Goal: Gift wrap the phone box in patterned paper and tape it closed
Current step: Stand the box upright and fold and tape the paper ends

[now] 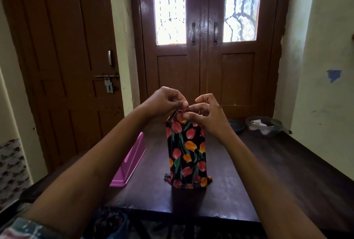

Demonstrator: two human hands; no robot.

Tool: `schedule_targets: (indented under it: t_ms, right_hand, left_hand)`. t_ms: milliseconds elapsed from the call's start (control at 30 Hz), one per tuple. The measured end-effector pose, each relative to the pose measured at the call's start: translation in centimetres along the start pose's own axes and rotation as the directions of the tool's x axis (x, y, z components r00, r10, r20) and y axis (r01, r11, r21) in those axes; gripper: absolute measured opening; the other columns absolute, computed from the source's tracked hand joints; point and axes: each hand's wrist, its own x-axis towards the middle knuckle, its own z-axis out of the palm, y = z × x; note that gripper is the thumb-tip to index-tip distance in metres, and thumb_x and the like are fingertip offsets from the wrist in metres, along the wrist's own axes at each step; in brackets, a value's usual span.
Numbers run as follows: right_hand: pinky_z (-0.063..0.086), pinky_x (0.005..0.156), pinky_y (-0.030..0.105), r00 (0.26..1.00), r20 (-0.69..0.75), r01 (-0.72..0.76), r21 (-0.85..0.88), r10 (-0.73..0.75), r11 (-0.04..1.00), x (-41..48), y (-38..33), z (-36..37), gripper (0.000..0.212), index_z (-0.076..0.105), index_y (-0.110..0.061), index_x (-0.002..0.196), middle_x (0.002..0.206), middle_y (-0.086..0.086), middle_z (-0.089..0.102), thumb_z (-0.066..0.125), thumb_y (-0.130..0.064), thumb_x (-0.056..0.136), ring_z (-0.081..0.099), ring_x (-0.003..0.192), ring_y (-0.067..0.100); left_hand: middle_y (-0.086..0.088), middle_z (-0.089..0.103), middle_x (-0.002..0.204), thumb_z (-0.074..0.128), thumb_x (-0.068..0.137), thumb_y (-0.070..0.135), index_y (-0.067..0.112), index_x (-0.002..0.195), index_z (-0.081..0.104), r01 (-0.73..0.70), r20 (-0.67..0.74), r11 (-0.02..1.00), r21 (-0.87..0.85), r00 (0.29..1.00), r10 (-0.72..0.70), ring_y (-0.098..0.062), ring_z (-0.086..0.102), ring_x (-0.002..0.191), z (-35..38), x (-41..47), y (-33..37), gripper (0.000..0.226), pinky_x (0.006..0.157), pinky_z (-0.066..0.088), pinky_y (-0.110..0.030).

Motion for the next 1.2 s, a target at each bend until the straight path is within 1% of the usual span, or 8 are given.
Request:
schedule_targets:
  t_ms: [133,267,367,500,667,833,967,1200]
  right_hand:
    - [0.049,0.089,0.035,0.979,0.202,0.057,-0.274,0.0,0.96,-0.3,1.4,0.1,0.062,0.048,-0.022,0.129,0.118,-0.006,0.058,0.072,-0.043,0.075,0.055,0.106,0.01]
    - [0.05,0.083,0.04,0.982,0.18,0.127,-0.367,-0.063,0.922,-0.5,1.4,0.5,0.039,0.061,-0.016,0.109,0.098,-0.007,0.06,0.07,-0.038,0.078,0.059,0.093,0.015]
    - [0.049,0.084,0.041,0.982,0.17,0.138,-0.373,-0.079,0.917,-0.8,1.4,0.3,0.039,0.061,-0.016,0.108,0.101,-0.003,0.063,0.07,-0.039,0.078,0.06,0.093,0.017]
    - [0.043,0.1,0.033,0.98,0.197,0.079,-0.346,-0.01,0.935,-0.9,2.0,-0.9,0.079,0.036,-0.017,0.141,0.131,0.001,0.056,0.073,-0.039,0.075,0.052,0.12,0.019]
    - [0.029,0.108,0.033,0.985,0.138,-0.073,-0.187,0.1,0.98,0.1,2.3,-1.1,0.106,0.014,-0.016,0.149,0.153,0.006,0.023,0.077,-0.045,0.067,0.026,0.139,0.021]
    - [0.049,0.094,0.035,0.965,0.198,-0.15,-0.118,0.171,0.982,0.1,2.5,-0.3,0.08,0.049,-0.015,0.132,0.123,0.0,0.056,0.081,-0.042,0.064,0.055,0.112,0.015]
    - [0.047,0.096,0.039,0.984,0.152,-0.067,-0.161,0.092,0.985,-0.6,2.9,-0.2,0.081,0.048,-0.014,0.134,0.124,-0.001,0.052,0.08,-0.043,0.065,0.051,0.114,0.015]
    - [0.046,0.097,0.036,0.981,0.19,-0.01,-0.213,0.051,0.977,-0.8,2.7,-0.5,0.079,0.046,-0.018,0.135,0.127,-0.002,0.051,0.077,-0.043,0.068,0.05,0.116,0.014]
  left_hand:
    - [-0.009,0.062,0.094,0.058,0.09,0.021,0.016,0.085,0.06,0.034,-0.034,0.999,0.006,0.999,-0.033,-0.027,0.061,0.092,0.2,0.3,0.1,0.007,0.081,0.051,-0.034]
    - [0.002,0.058,0.09,0.055,0.092,0.023,0.019,0.083,0.056,0.093,-0.178,0.995,0.02,0.98,-0.088,-0.01,0.059,0.082,1.3,1.1,-0.6,0.01,0.069,0.05,-0.022]
    - [0.007,0.056,0.084,0.053,0.094,0.024,0.018,0.087,0.056,0.064,-0.249,0.969,0.24,0.969,-0.002,-0.004,0.054,0.073,2.5,1.8,-0.9,0.01,0.063,0.044,-0.02]
    - [0.005,0.057,0.083,0.048,0.096,0.028,0.019,0.091,0.054,0.037,-0.23,0.945,0.323,0.972,0.04,-0.012,0.058,0.078,3.5,2.5,-1.4,0.012,0.071,0.049,-0.032]
    - [0.008,0.055,0.08,0.05,0.095,0.024,0.013,0.095,0.057,0.042,-0.154,0.982,0.183,0.988,-0.013,0.0,0.053,0.069,2.4,2.9,-1.3,0.014,0.052,0.04,-0.009]
    - [0.008,0.054,0.084,0.053,0.093,0.027,0.014,0.092,0.06,0.046,-0.089,0.981,0.189,0.996,-0.029,-0.001,0.053,0.073,2.1,3.0,-1.6,0.015,0.056,0.039,-0.011]
    - [0.004,0.057,0.09,0.055,0.092,0.031,0.017,0.086,0.062,0.06,-0.055,0.964,0.258,0.997,-0.047,-0.01,0.057,0.083,2.6,3.0,-2.5,0.017,0.072,0.051,-0.028]
    - [0.002,0.058,0.09,0.054,0.093,0.028,0.012,0.091,0.061,0.122,0.101,0.977,0.176,0.985,-0.141,-0.007,0.057,0.079,2.2,3.1,-2.4,0.018,0.064,0.047,-0.017]
